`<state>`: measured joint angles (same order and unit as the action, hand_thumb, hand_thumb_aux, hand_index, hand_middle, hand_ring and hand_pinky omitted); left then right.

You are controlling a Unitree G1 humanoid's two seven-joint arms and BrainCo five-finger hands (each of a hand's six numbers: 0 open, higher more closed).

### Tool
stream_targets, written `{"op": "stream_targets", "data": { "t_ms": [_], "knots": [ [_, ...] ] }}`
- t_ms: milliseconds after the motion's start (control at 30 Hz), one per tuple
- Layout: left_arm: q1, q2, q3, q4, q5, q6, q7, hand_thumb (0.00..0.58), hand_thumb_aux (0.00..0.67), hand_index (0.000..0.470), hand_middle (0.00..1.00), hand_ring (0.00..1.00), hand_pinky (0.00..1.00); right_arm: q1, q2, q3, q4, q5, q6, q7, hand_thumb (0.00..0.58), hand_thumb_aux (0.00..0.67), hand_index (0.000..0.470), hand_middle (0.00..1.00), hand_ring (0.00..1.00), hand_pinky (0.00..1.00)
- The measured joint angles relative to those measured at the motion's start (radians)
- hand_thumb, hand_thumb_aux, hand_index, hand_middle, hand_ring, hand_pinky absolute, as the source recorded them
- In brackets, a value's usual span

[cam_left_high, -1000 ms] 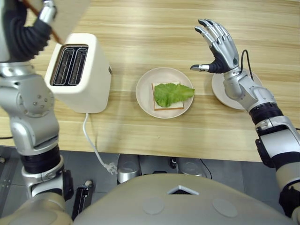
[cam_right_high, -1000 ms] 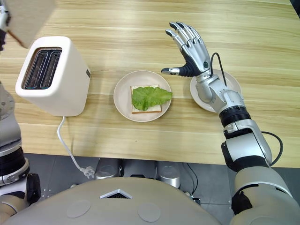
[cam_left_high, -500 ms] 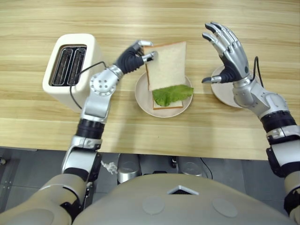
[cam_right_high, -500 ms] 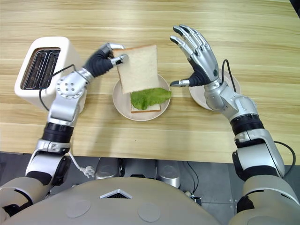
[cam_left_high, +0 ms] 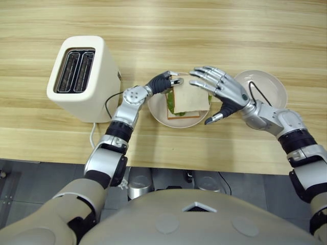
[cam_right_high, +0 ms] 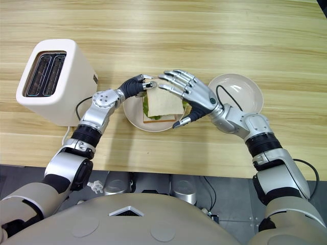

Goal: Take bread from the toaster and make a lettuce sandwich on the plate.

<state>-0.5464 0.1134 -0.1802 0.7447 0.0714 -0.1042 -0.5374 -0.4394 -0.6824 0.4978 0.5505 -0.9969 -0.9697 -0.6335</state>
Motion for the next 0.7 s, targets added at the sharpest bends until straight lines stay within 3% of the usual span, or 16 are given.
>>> {"op": "stream_targets", "data": {
  "t_ms": [200,700],
  "knots": [
    [-0.024,0.013,-0.012,0.061,0.021,-0.032,-0.006,0.580,0.670,0.460,1.00,1.00,1.00,-0.024,0.069,0.070,0.079,-0.004,-0.015,0.114,0.000,0.000,0.000,0.00,0.00,0.00],
    [-0.074,0.038,-0.008,0.080,0.037,-0.047,0.002,0.580,0.670,0.460,1.00,1.00,1.00,-0.041,0.102,0.075,0.159,0.053,-0.052,0.194,0.000,0.000,0.000,0.00,0.00,0.00]
  ]
}}
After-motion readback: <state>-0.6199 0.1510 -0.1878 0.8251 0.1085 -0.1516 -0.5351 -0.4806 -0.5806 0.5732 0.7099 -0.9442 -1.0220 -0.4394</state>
